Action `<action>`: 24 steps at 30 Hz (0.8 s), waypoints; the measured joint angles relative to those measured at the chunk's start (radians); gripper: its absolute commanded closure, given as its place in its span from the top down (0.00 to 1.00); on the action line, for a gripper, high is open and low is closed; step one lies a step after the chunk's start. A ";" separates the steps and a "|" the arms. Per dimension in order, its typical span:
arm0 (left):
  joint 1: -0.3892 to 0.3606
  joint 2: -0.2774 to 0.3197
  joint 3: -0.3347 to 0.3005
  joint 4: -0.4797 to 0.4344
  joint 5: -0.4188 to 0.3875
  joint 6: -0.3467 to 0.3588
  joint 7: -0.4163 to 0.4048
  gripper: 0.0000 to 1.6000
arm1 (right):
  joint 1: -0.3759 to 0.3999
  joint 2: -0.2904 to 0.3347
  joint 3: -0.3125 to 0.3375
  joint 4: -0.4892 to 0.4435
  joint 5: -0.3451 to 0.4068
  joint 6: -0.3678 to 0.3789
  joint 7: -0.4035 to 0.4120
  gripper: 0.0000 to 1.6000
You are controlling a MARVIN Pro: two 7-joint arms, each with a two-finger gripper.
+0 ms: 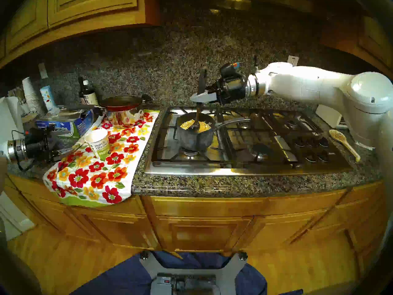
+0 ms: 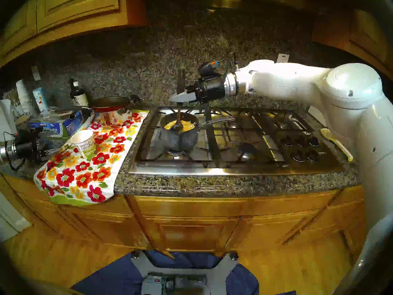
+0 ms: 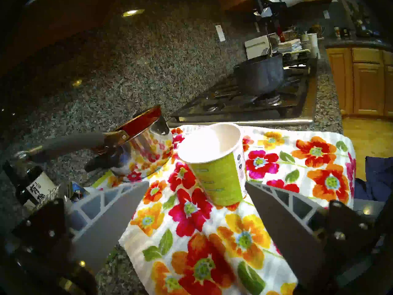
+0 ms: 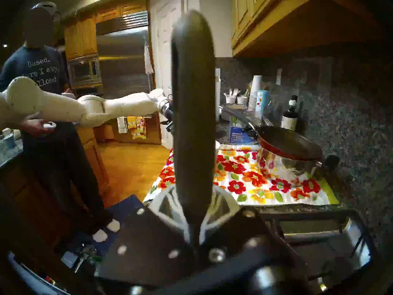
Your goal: Pour oats into pot and stir with a spoon
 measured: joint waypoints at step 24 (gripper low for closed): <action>0.000 0.000 0.000 0.001 -0.001 0.000 0.000 1.00 | -0.116 -0.197 0.037 0.276 0.014 0.003 -0.039 0.00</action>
